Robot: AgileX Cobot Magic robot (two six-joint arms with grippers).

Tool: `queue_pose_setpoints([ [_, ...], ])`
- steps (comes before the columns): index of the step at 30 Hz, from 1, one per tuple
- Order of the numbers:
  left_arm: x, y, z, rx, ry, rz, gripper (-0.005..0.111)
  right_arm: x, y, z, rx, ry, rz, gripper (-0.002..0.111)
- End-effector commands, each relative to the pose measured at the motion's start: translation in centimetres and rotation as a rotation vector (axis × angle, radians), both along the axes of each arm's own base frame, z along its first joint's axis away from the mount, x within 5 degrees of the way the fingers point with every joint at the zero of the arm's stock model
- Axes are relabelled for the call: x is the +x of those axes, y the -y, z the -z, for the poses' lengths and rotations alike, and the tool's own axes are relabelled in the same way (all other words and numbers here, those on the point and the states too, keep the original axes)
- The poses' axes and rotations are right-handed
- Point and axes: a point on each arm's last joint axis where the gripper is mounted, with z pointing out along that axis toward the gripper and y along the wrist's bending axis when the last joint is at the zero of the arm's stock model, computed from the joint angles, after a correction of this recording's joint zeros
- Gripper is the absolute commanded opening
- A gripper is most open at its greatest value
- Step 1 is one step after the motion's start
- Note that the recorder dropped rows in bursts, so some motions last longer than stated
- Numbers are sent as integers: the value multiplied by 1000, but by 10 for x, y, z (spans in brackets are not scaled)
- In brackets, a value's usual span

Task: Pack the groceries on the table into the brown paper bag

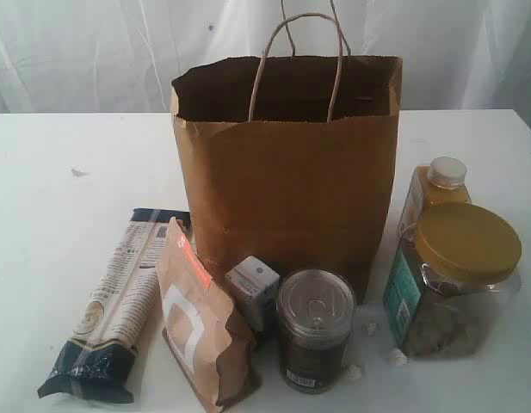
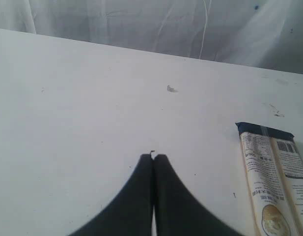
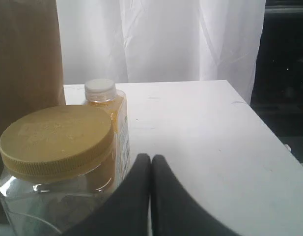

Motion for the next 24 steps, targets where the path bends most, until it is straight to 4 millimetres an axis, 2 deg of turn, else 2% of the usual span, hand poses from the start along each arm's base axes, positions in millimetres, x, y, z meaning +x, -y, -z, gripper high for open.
queue_pose_setpoints([
  [1,0,0,1,-6,4,7,0,0,0,-2,2,13,6,0],
  [10,0,0,1,-6,4,7,0,0,0,-3,-8,15,5,0],
  [14,0,0,1,-6,4,7,0,0,0,-8,-32,73,5,0],
  [18,0,0,1,-6,4,7,0,0,0,-11,167,108,12,0],
  [22,0,0,1,-6,4,7,0,0,0,-12,518,111,25,0],
  [24,0,0,1,-6,4,7,0,0,0,-13,639,116,29,0],
])
